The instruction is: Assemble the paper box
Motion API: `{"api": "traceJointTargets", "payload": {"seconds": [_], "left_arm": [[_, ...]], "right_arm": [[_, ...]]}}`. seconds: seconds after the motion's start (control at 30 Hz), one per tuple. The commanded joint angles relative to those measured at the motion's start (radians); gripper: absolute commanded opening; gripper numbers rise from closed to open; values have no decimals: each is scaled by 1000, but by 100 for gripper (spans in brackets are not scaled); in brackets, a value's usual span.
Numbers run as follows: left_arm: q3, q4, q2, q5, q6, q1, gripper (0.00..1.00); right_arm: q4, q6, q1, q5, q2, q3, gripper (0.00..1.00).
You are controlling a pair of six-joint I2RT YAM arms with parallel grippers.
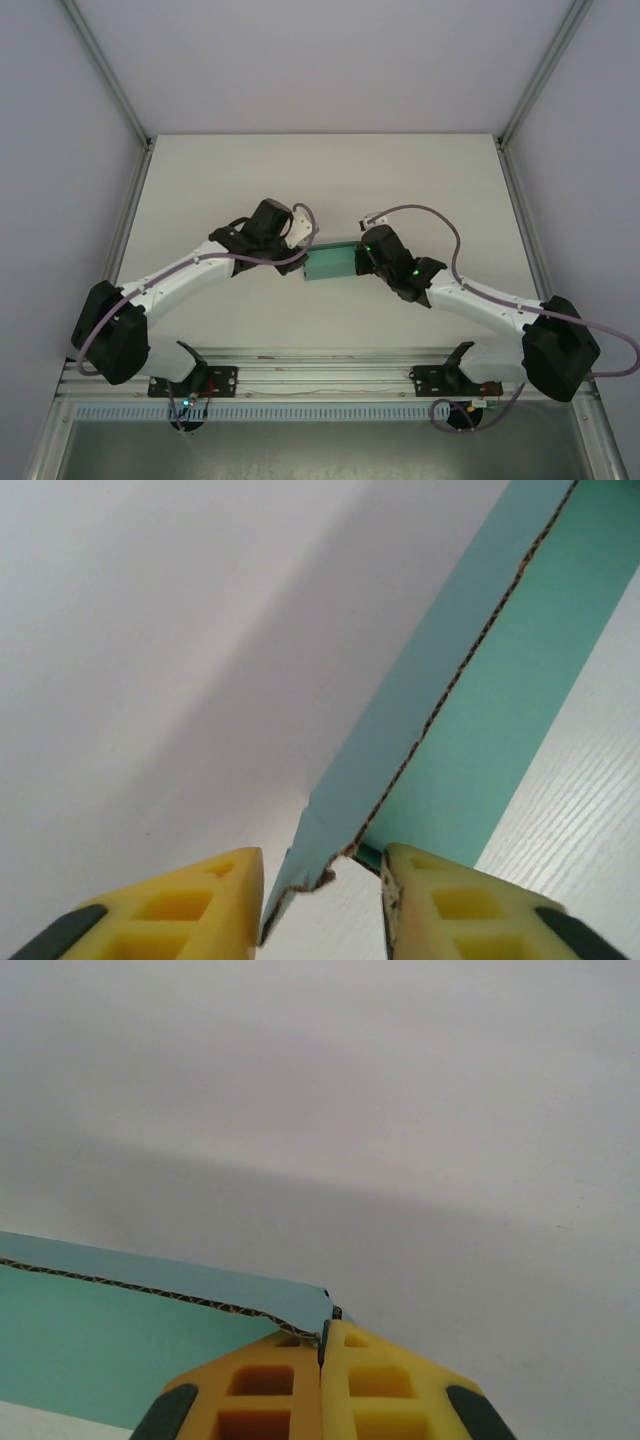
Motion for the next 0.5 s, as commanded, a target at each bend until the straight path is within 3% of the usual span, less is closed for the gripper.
{"api": "traceJointTargets", "payload": {"seconds": [0.0,0.2,0.27,0.47], "left_arm": [[45,-13,21,-6,-13,8,25],[39,-1,4,25,-61,6,15],[36,12,4,24,-100,4,5],[41,15,16,0,-195,-22,0]], "right_arm": [[-84,22,8,25,11,21,0],[-107,38,12,35,21,33,0],[-110,49,15,42,24,33,0],[-138,84,33,70,29,39,0]]}}
